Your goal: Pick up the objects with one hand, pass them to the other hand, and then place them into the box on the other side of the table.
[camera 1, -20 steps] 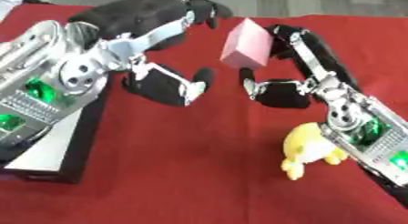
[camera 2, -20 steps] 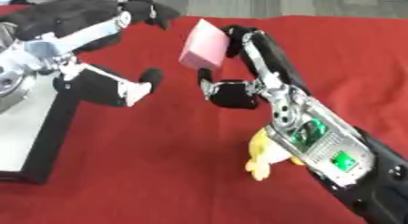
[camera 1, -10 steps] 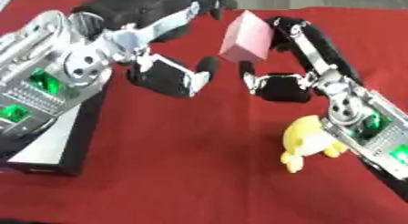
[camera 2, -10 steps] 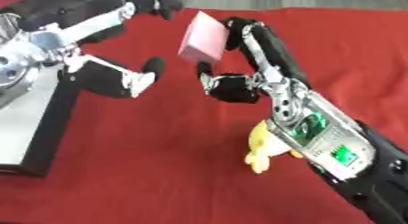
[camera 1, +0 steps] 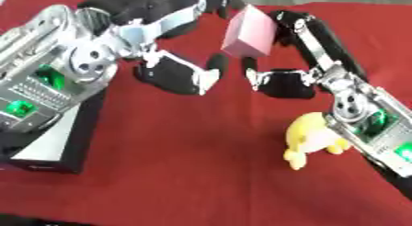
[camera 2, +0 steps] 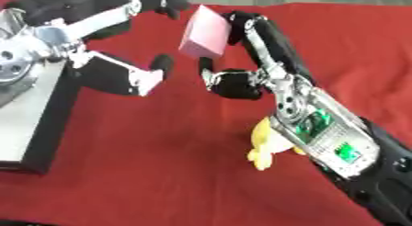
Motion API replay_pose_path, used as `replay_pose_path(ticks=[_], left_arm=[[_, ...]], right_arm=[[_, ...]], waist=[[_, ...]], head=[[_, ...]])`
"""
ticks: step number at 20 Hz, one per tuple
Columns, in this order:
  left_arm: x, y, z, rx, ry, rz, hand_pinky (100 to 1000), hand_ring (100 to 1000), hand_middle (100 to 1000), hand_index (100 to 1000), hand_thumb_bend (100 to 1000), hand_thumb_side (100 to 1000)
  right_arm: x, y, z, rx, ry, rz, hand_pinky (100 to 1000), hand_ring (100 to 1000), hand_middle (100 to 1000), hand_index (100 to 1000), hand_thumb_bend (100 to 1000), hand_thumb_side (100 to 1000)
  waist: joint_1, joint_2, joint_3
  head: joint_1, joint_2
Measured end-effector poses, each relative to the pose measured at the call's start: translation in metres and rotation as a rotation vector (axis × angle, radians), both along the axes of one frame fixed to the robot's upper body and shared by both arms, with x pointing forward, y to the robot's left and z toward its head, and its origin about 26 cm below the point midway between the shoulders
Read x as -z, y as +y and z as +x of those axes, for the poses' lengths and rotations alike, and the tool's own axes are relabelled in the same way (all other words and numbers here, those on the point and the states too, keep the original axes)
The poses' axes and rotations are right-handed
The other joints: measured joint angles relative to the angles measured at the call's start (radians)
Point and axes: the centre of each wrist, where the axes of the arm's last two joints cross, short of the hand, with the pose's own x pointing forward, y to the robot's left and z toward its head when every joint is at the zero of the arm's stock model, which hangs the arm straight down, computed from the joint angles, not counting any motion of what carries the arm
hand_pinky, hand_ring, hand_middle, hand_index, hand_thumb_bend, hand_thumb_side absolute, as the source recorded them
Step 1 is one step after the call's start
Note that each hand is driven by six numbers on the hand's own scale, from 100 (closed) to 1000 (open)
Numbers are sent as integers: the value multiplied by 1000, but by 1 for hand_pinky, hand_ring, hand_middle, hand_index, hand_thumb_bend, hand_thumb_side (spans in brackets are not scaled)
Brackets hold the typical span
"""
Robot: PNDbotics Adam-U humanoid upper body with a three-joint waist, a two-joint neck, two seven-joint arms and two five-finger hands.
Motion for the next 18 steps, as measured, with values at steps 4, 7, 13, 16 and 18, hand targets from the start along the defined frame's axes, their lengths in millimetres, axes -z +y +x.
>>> replay_pose_path(ticks=[4, 7, 13, 16, 18], left_arm=[[0, -1, 0, -1, 5, -5, 1000, 878, 799, 943, 100, 414], [0, -1, 0, -7, 7, -9, 1000, 878, 798, 944, 100, 416], [-1, -1, 0, -39, -22, -33, 1000, 885, 805, 954, 100, 321], [-1, -1, 0, -55, -42, -37, 1000, 887, 808, 960, 100, 321], [0, 0, 0, -64, -48, -36, 1000, 889, 810, 964, 100, 328]], right_arm=[[0, 0, 0, -8, -9, -3, 779, 720, 604, 529, 100, 100], [0, 0, 0, -11, -18, -6, 779, 720, 604, 528, 100, 100], [0, 0, 0, -15, -27, -9, 778, 718, 604, 526, 100, 100], [1, 1, -1, -23, -31, -10, 777, 717, 604, 525, 100, 100], [1, 1, -1, -31, -37, -9, 778, 717, 604, 525, 100, 100]], waist=[[0, 0, -4], [0, 1, -6], [0, 1, -7], [0, 1, -8], [0, 1, -8]], head=[[0, 0], [0, -1], [0, -10], [2, -15], [5, -18]])
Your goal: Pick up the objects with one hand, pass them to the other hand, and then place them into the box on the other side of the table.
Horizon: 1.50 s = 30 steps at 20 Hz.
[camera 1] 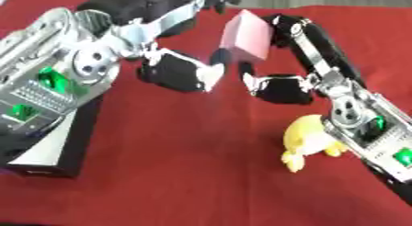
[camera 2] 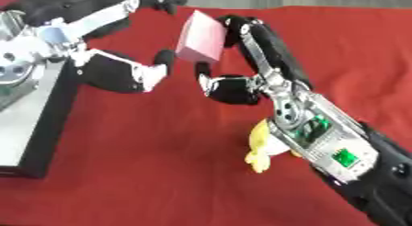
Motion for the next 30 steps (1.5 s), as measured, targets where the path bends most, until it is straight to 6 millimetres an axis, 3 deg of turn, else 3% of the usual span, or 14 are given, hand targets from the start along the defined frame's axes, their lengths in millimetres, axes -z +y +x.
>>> replay_pose_path(ticks=[7, 18, 22, 30], left_arm=[[1, 0, 0, -8, 3, 9, 1000, 893, 813, 968, 100, 471], [3, 0, 0, -11, 31, 24, 1000, 898, 818, 967, 100, 529], [3, 0, 1, -10, 31, 26, 1000, 905, 821, 968, 100, 523], [5, 1, 2, -32, 5, 39, 1000, 913, 826, 971, 100, 419]], right_arm=[[1, 2, -1, -40, -22, -1, 779, 714, 603, 524, 100, 100], [1, 2, -1, -73, -47, 1, 777, 712, 602, 522, 100, 100], [1, 2, -1, -83, -58, 4, 777, 711, 601, 521, 100, 100], [1, 2, -1, -107, -77, 11, 777, 709, 602, 521, 100, 100]], waist=[[0, 0, -5], [0, 0, -6], [0, 0, -9], [0, 0, -13]], head=[[7, -5], [13, -7], [15, -8], [25, -9]])
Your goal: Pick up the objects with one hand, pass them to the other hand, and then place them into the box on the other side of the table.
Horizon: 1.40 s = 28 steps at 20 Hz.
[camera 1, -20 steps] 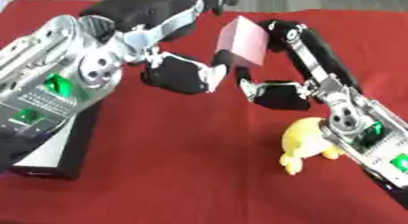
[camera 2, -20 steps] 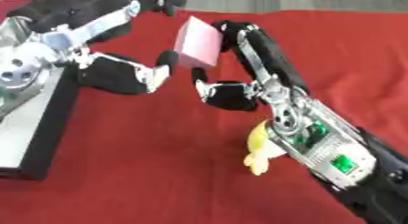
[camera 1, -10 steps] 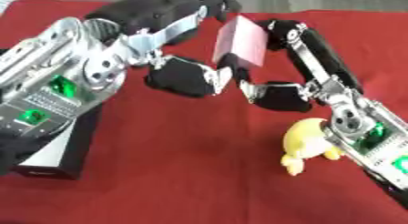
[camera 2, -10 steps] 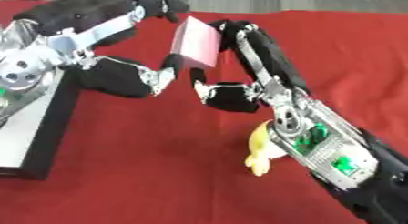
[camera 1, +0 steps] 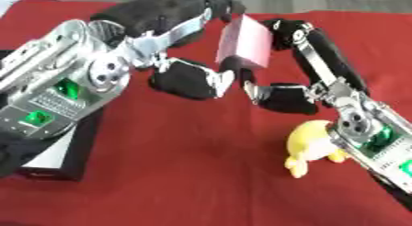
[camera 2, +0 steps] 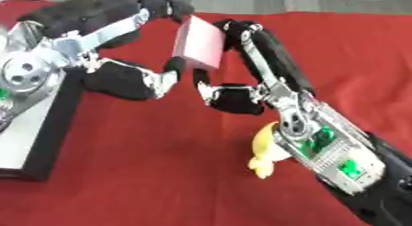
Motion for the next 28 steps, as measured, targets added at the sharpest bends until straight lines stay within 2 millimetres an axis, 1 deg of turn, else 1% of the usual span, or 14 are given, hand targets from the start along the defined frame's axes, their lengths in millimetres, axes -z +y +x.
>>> replay_pose_path(ticks=[3, 7, 11, 21, 28], left_arm=[[1, 0, 2, -13, -9, 9, 1000, 915, 827, 971, 100, 407], [3, 1, 7, -27, -8, 22, 1000, 916, 828, 970, 100, 422], [5, 0, 9, -28, -9, 26, 1000, 918, 830, 970, 100, 411], [10, -1, 17, -29, 1, 45, 1000, 921, 832, 971, 100, 526], [12, -1, 21, -22, 10, 50, 1000, 920, 829, 965, 100, 514]], right_arm=[[0, 0, 0, -11, -5, 1, 776, 709, 603, 521, 100, 100], [1, 0, 0, -20, -5, 1, 776, 708, 603, 520, 100, 100], [2, -1, 0, -27, -7, 2, 776, 707, 604, 520, 100, 100], [2, -1, 0, -43, -18, 5, 775, 707, 605, 519, 100, 100], [3, -2, 2, -60, -23, 3, 775, 706, 606, 518, 100, 100]], waist=[[0, 0, -4], [0, 0, -5], [0, 0, -7], [0, 0, -12], [0, 3, -12]], head=[[1, 0], [2, 0], [4, 0], [5, 0], [5, 0]])
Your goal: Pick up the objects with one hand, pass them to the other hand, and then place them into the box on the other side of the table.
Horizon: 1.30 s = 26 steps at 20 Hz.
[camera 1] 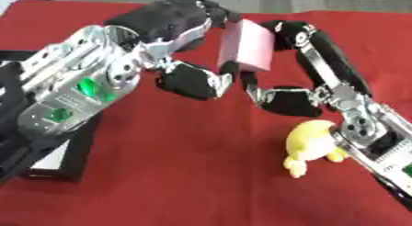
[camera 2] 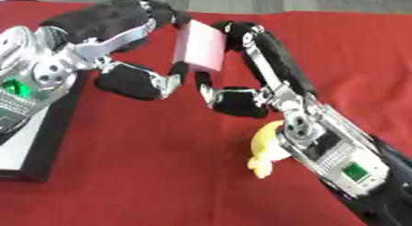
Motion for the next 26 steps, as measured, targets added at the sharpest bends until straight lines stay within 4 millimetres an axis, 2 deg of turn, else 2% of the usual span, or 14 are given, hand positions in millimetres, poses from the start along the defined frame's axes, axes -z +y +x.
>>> replay_pose_path(ticks=[18, 26], left_arm=[[5, -3, 7, 24, -4, 20, 1000, 919, 824, 947, 100, 508], [5, -3, 8, 26, -4, 19, 1000, 905, 794, 878, 100, 464]], right_arm=[[0, -2, 1, -49, -12, 0, 772, 703, 607, 517, 100, 100], [1, -2, 2, -57, -11, -2, 771, 701, 607, 517, 100, 100]], waist=[[0, 2, -2], [0, 2, -5]], head=[[5, 0], [5, 0]])
